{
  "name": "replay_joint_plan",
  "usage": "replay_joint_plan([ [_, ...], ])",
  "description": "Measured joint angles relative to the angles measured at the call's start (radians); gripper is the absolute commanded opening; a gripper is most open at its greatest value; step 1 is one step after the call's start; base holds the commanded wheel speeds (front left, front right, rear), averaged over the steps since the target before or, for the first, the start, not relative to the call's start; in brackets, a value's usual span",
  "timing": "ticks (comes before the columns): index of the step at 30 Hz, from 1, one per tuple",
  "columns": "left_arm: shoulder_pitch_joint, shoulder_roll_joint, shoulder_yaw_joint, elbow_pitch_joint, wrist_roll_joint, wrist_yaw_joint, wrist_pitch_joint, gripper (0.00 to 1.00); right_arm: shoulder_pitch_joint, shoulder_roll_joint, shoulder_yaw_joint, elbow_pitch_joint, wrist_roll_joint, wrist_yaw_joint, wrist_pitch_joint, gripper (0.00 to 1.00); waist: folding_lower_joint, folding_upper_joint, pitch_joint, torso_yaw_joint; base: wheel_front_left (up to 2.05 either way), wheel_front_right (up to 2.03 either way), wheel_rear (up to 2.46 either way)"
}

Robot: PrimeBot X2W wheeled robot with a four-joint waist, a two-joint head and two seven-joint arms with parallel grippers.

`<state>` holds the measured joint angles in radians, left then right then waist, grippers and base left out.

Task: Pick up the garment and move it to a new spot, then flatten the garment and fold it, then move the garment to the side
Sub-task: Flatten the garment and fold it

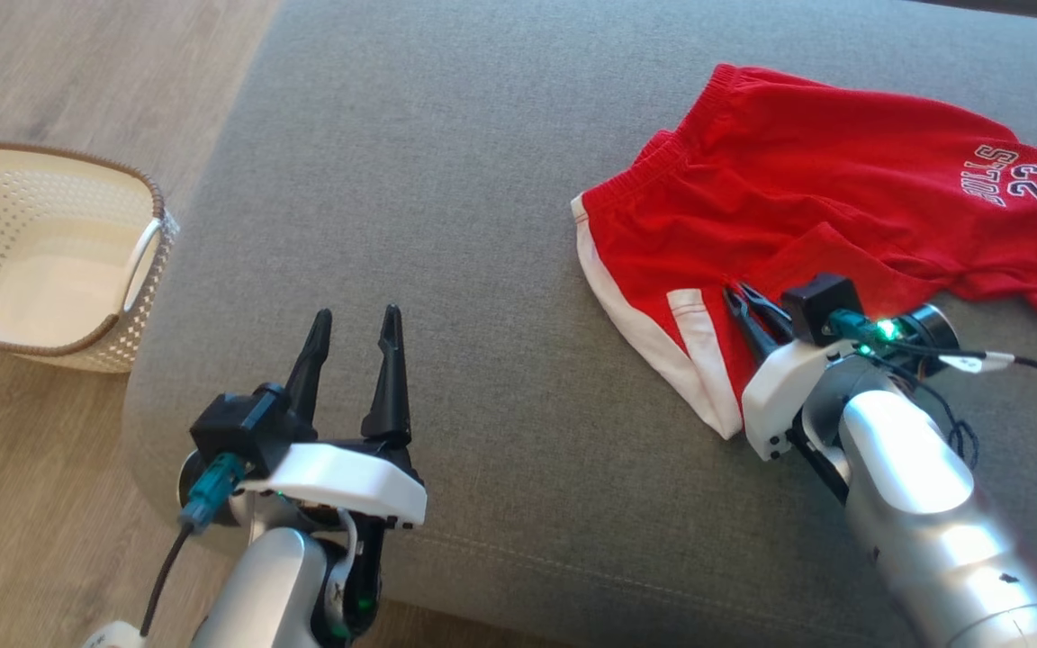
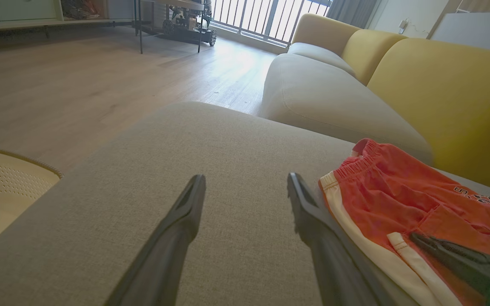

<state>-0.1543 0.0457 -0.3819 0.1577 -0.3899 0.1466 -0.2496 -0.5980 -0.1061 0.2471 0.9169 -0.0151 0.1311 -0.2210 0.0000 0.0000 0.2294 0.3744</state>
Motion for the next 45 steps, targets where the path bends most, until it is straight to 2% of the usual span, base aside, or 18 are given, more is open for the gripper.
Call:
replay_joint_plan([
  [5,0.000,0.000,0.009,0.012,0.006,-0.003,0.000,1.00,-0.024,-0.004,0.008,-0.002,0.017,0.000,-0.019,0.00,0.0000,0.0000,-0.001,-0.021,0.00,0.00,0.00],
  [11,0.003,0.000,0.027,0.015,0.012,-0.007,0.000,1.00,-0.006,-0.001,-0.046,-0.136,0.052,0.000,-0.029,0.00,0.0000,0.0000,-0.027,-0.069,0.00,0.00,0.00],
  [15,0.010,0.000,0.043,0.016,0.021,-0.007,0.000,1.00,0.097,0.010,-0.093,-0.277,0.076,0.000,-0.030,0.00,0.0000,0.0000,-0.047,-0.123,0.00,0.00,0.00],
  [19,0.011,0.000,0.052,0.017,0.032,-0.016,0.000,1.00,0.233,0.011,-0.119,-0.353,0.087,0.000,-0.028,0.00,0.0000,0.0000,-0.061,-0.188,0.00,0.00,0.00],
  [22,0.011,0.000,0.055,0.020,0.037,-0.024,0.000,1.00,0.272,0.005,-0.132,-0.390,0.097,0.000,-0.005,0.00,0.0000,0.0000,-0.068,-0.235,0.00,0.00,0.00],
  [23,0.011,0.000,0.056,0.022,0.037,-0.024,0.000,1.00,0.273,0.002,-0.141,-0.400,0.099,0.000,0.006,0.09,0.0000,0.0000,-0.069,-0.250,0.00,0.00,0.00],
  [24,0.011,0.000,0.057,0.023,0.037,-0.024,0.000,1.00,0.272,-0.001,-0.148,-0.409,0.107,0.000,0.021,0.88,0.0000,0.0000,-0.070,-0.263,0.00,0.00,0.00],
  [25,0.010,0.000,0.058,0.024,0.038,-0.024,0.000,1.00,0.272,-0.006,-0.157,-0.416,0.106,0.000,0.033,1.00,0.0000,0.0000,-0.071,-0.276,0.00,0.00,0.00],
  [30,0.009,0.000,0.058,0.027,0.045,-0.025,0.000,1.00,0.279,-0.017,-0.261,-0.445,0.075,0.000,0.047,1.00,0.0000,0.0000,-0.068,-0.315,0.00,0.00,0.00],
  [36,0.009,0.000,0.059,0.035,0.045,-0.027,0.000,1.00,0.341,0.013,-0.370,-0.487,0.023,0.000,0.062,1.00,0.0000,0.0000,-0.066,-0.326,0.00,0.00,0.00],
  [38,0.009,0.000,0.060,0.038,0.045,-0.032,0.000,1.00,0.360,0.026,-0.359,-0.518,0.022,0.000,0.052,1.00,0.0000,0.0000,-0.069,-0.327,0.00,0.00,0.00],
  [43,0.009,0.000,0.056,0.041,0.045,-0.033,0.000,1.00,0.410,0.047,-0.253,-0.616,0.002,0.000,0.019,1.00,0.0000,0.0000,-0.088,-0.326,0.00,0.00,0.00],
  [45,0.010,0.000,0.052,0.041,0.045,-0.033,0.000,1.00,0.450,0.049,-0.228,-0.620,-0.004,0.000,0.018,1.00,0.0000,0.0000,-0.093,-0.323,0.00,0.00,0.00],
])
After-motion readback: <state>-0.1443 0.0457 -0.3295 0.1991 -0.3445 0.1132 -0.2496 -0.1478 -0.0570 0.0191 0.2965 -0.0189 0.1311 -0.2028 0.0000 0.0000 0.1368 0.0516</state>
